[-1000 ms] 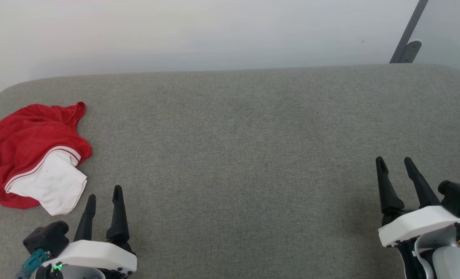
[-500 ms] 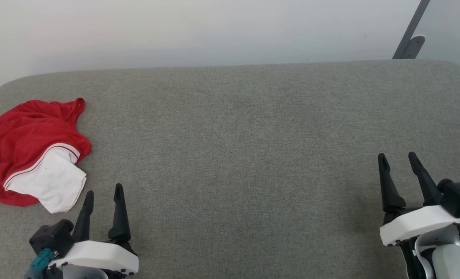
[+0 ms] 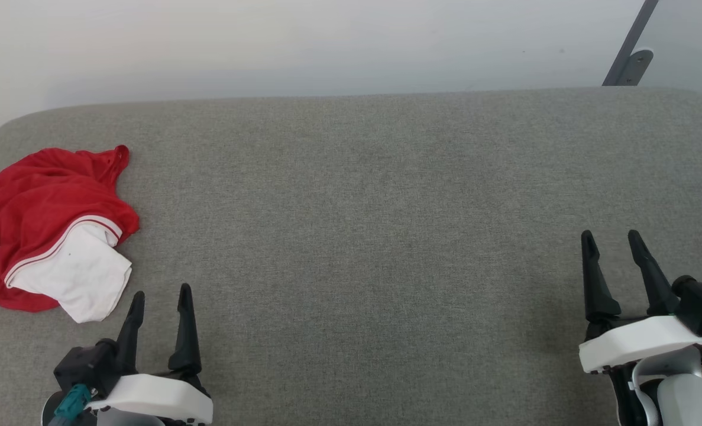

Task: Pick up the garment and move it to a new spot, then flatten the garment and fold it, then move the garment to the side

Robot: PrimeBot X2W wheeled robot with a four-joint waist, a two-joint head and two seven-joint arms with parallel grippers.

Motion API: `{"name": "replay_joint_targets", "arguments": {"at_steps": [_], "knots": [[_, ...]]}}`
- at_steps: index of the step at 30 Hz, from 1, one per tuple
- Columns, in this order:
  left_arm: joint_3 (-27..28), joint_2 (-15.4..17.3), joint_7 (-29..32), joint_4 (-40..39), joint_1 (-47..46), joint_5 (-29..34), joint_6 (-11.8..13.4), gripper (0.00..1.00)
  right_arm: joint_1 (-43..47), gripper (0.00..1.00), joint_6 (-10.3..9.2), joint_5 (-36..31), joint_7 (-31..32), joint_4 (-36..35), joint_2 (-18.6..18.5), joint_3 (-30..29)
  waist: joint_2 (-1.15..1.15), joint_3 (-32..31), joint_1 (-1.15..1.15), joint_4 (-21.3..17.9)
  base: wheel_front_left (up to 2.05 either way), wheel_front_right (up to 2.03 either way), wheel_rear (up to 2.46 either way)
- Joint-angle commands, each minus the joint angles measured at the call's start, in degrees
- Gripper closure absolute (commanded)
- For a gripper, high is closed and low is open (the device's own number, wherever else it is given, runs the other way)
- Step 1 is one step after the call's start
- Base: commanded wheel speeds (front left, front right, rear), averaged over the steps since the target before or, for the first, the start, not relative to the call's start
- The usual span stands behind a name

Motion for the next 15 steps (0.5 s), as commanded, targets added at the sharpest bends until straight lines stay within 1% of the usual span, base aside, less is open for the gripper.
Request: {"name": "replay_joint_targets", "arguments": {"at_steps": [1,11,15], "knots": [[0.3,-0.1,-0.6,0.1,0.3,1.7,-0.5,0.0,0.2,0.0,0.02,-0.4,-0.7,-0.4,-0.2,-0.2,0.0,0.2,0.0,0.0,0.0,0.0,0.0],[1.0,-0.4,-1.6,0.9,0.0,4.5,-1.5,0.0,0.3,0.0,0.02,-0.2,-1.7,-0.9,0.6,-1.5,0.0,0.7,0.0,0.0,0.0,0.0,0.0],[1.0,-0.4,-2.0,1.2,-0.5,5.6,-1.9,0.0,0.2,0.0,0.02,-0.8,-2.1,-1.1,0.5,-1.5,0.0,0.8,0.0,0.7,0.0,0.0,0.0]]}}
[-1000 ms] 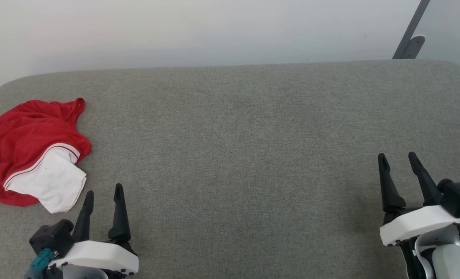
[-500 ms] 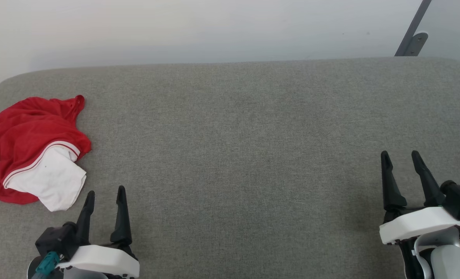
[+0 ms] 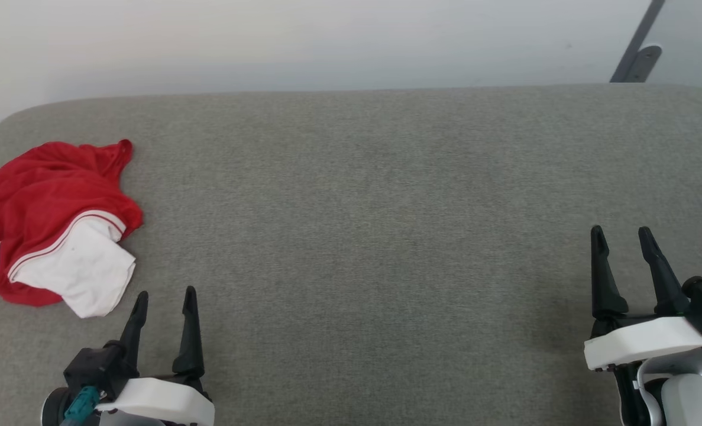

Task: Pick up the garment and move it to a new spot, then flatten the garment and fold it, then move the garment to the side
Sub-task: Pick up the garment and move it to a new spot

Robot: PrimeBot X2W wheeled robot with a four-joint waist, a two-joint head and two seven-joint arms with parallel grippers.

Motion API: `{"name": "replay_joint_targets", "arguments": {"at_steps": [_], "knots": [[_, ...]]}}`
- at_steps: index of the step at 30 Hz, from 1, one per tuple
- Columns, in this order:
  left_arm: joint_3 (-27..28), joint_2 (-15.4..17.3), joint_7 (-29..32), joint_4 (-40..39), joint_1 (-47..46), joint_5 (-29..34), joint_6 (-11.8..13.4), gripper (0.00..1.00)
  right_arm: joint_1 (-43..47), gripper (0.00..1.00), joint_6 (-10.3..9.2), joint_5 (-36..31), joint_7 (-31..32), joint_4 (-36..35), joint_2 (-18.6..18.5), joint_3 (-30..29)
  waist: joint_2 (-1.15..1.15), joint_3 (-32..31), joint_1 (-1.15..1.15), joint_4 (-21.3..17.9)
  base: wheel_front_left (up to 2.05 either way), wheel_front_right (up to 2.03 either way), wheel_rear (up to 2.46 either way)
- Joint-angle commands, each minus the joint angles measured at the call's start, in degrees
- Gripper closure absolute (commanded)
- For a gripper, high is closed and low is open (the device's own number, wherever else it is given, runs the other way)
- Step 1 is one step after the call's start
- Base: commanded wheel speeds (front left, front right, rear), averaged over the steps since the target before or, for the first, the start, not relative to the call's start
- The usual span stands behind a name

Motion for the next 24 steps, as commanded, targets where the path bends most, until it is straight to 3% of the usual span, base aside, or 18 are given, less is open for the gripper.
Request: {"name": "replay_joint_targets", "arguments": {"at_steps": [1,8,24], "knots": [[0.2,0.0,-0.6,0.0,-0.5,1.1,-0.2,0.0,0.0,0.0,0.02,-0.6,-0.6,-0.4,0.0,0.2,0.0,0.1,0.0,0.5,0.0,0.0,0.0],[0.7,0.0,-1.2,0.5,-0.5,1.5,-0.3,0.0,0.3,0.0,0.02,-2.0,-1.3,-0.3,-0.4,2.2,0.0,0.1,0.0,6.0,0.0,0.0,0.0],[1.1,0.0,-1.6,-0.5,4.8,-2.9,2.9,0.0,-0.9,0.0,0.01,-0.8,-1.5,2.8,0.9,13.7,0.0,-2.0,0.0,21.9,0.0,0.0,0.0]]}}
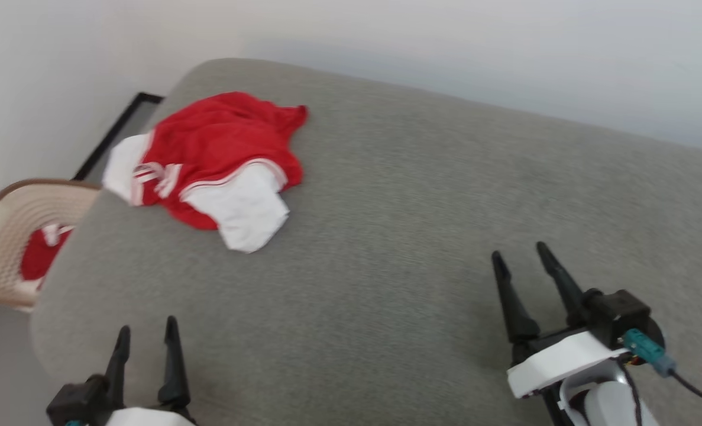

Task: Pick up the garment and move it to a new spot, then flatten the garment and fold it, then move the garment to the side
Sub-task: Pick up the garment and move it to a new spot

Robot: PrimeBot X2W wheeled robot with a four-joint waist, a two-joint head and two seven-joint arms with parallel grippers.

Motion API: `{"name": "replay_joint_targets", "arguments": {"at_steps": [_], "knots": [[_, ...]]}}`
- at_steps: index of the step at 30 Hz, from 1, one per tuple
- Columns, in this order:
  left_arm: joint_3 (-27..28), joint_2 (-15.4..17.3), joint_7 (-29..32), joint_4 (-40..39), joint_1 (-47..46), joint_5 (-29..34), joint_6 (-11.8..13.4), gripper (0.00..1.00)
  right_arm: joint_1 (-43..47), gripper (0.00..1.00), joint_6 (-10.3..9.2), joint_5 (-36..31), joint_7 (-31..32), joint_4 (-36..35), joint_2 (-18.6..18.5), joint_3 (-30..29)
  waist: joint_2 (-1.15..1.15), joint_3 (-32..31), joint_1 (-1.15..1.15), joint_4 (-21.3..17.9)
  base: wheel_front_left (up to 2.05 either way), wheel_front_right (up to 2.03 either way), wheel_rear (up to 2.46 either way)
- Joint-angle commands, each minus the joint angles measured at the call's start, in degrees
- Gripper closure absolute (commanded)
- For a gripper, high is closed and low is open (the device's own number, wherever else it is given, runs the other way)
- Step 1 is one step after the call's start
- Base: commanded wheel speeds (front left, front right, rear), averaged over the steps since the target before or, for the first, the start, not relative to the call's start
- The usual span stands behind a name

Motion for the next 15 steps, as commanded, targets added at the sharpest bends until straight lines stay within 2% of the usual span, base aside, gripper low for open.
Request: {"name": "replay_joint_targets", "arguments": {"at_steps": [1,8,15], "knots": [[0.3,0.1,-0.3,-0.6,1.1,-0.7,0.5,0.0,-0.4,0.0,0.0,0.5,-0.3,0.2,0.1,0.8,0.0,-0.9,0.0,2.7,0.0,0.0,0.0],[0.9,0.0,-0.2,-2.0,3.2,-2.2,1.0,0.0,-0.6,0.0,0.0,1.0,-0.3,0.5,-0.3,2.9,0.0,-0.7,0.0,3.9,0.0,0.0,0.0],[1.4,0.0,-0.2,-1.9,0.0,-1.9,-0.4,0.0,-2.3,0.0,0.0,1.4,-0.3,0.4,-0.8,3.8,0.0,1.7,0.0,-0.6,0.0,0.0,0.0]]}}
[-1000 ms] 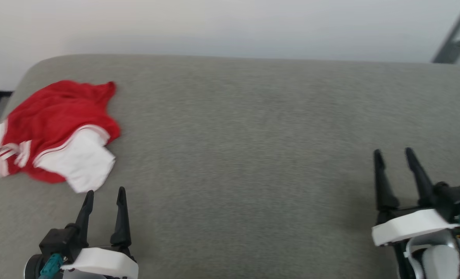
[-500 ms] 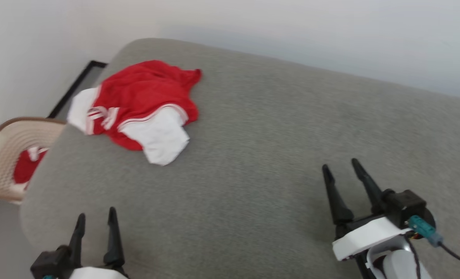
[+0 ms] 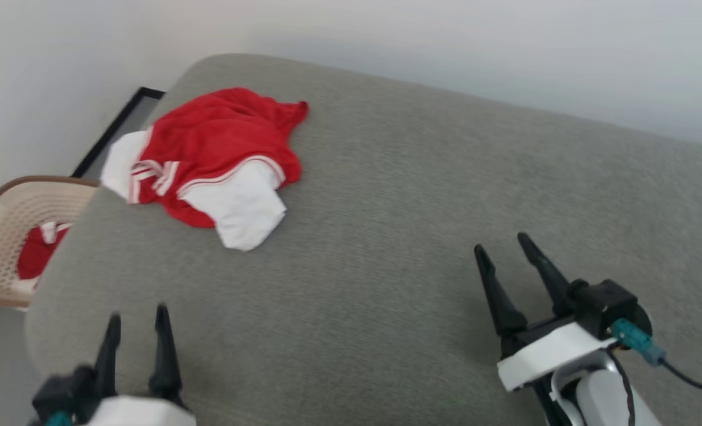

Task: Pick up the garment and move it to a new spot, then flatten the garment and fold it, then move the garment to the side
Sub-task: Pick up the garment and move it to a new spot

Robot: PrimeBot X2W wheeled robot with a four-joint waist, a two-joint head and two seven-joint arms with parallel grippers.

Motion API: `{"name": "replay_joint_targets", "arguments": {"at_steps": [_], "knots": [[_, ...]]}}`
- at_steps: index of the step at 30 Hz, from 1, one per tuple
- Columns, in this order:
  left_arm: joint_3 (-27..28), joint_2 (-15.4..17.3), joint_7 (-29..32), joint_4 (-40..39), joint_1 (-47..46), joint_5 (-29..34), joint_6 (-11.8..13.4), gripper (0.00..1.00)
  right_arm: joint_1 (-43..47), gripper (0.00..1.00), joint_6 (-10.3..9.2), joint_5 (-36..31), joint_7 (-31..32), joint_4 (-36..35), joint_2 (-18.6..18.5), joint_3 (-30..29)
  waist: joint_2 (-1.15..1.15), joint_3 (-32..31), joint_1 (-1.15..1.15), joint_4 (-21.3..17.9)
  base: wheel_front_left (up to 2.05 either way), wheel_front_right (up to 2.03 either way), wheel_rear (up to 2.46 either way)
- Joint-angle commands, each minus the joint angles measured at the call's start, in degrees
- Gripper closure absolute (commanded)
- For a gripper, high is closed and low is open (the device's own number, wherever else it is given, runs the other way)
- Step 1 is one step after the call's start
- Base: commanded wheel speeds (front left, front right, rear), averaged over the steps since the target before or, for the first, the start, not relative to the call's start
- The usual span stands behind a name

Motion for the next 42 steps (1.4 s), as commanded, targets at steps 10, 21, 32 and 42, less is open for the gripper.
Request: {"name": "replay_joint_targets", "arguments": {"at_steps": [10,21,32,42], "knots": [[4.1,10.1,0.7,8.9,-21.1,0.5,-3.0,0.0,-4.2,0.0,0.0,0.8,-0.3,-2.2,-1.8,-1.5,0.0,11.5,0.0,-12.9,0.0,0.0,0.0],[3.7,30.2,22.9,31.1,-44.4,-14.6,-3.5,0.0,-8.4,0.0,0.0,1.9,-0.3,-5.1,0.0,-0.9,0.0,20.1,0.0,-23.7,0.0,0.0,0.0],[-0.9,36.5,47.1,45.7,-48.2,-24.2,-3.4,0.0,-9.8,0.0,0.0,2.4,-0.3,-7.2,0.2,2.9,0.0,22.7,0.0,-29.2,0.0,0.0,0.0],[-2.6,31.3,48.0,51.0,-46.4,-25.1,-2.8,0.54,-9.8,0.0,0.0,1.8,-0.3,-9.3,-0.9,5.0,0.0,23.0,0.0,-30.1,0.0,0.0,0.0]]}}
